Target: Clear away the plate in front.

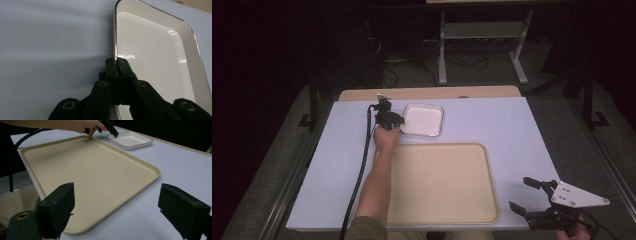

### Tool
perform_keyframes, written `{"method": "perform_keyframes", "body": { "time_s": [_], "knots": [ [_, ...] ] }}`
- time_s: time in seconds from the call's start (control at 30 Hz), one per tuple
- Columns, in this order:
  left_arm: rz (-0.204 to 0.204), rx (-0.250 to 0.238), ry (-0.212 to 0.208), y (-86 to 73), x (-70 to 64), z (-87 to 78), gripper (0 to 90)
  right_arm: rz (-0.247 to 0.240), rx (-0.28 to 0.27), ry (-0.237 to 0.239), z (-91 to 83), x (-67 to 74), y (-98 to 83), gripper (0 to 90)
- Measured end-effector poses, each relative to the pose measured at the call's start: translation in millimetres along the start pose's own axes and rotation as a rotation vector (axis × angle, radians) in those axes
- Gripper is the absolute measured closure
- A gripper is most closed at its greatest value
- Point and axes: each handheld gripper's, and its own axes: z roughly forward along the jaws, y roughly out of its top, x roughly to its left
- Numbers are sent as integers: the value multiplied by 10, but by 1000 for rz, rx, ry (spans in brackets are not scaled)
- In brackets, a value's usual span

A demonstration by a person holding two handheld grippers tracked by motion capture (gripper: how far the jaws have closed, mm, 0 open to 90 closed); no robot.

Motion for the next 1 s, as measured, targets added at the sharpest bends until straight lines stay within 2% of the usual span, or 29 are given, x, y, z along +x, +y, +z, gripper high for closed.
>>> {"method": "perform_keyframes", "body": {
  "time_s": [0.2, 0.27, 0.47, 0.57, 0.77, 1.0],
  "knots": [
    [-23, -27, 17, 6, -21, -47, 887, 1, 0, 0, -6, 3, -1, 129],
    [-27, -54, 2, 23, -38, -98, 887, 2, 1, 0, -4, 2, -2, 129],
    [-32, -83, -13, 52, -61, -210, 887, 2, 3, 0, 2, 0, -2, 129],
    [-20, -94, -20, 71, -78, -314, 886, 2, 2, 0, 1, -1, -3, 129],
    [-31, -116, -40, 96, -73, -458, 886, 1, 3, -1, 2, 6, -1, 129],
    [-7, -126, -29, 96, -68, -629, 886, 5, 2, -6, -1, 6, -2, 129]
  ]
}}
